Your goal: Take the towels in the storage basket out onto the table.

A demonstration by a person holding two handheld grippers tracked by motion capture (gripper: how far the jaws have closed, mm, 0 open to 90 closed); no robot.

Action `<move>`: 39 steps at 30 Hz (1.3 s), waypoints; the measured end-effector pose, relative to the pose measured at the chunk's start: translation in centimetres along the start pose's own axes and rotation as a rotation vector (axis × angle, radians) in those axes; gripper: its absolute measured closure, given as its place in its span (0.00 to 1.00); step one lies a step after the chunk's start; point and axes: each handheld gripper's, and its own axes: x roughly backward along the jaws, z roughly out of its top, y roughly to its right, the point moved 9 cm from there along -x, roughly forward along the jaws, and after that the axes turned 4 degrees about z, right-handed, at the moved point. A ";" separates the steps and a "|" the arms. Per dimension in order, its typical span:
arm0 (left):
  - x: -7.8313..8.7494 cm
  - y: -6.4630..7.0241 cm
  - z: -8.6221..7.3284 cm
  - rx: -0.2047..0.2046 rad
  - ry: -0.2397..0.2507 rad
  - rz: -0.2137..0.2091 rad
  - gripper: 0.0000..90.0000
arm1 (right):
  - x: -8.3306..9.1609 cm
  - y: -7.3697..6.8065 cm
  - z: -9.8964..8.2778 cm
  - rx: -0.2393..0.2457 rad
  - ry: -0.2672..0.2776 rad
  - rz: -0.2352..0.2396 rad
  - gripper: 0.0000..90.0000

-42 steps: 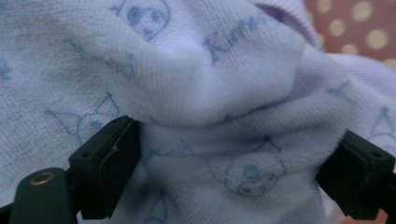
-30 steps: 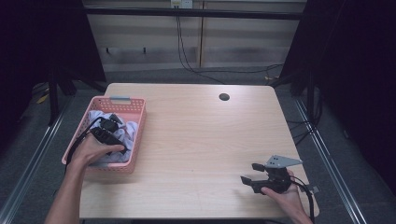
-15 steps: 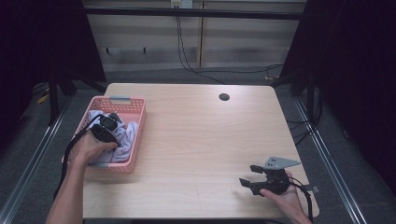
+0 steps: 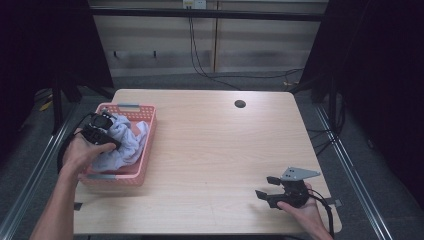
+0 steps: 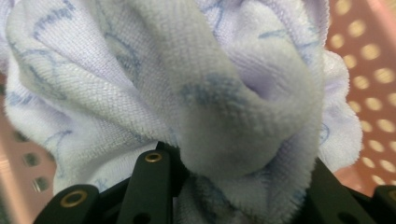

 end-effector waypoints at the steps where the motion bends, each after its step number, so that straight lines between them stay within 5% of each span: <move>1: 0.4 0.0 0.1 0.010 0.015 0.002 0.73 | 0.0 0.0 0.0 -0.002 0.001 0.000 0.34; 12: 4.2 -0.8 0.7 0.009 0.108 -0.025 0.72 | 0.1 0.1 0.1 -0.003 0.008 -0.002 0.33; 26: 8.8 -0.5 2.6 -0.047 0.111 -0.022 0.72 | 0.1 0.0 0.2 0.000 0.009 0.000 0.33; 39: 12.0 1.6 4.5 -0.134 0.113 -0.028 0.72 | 0.2 0.0 0.2 0.003 0.008 0.001 0.33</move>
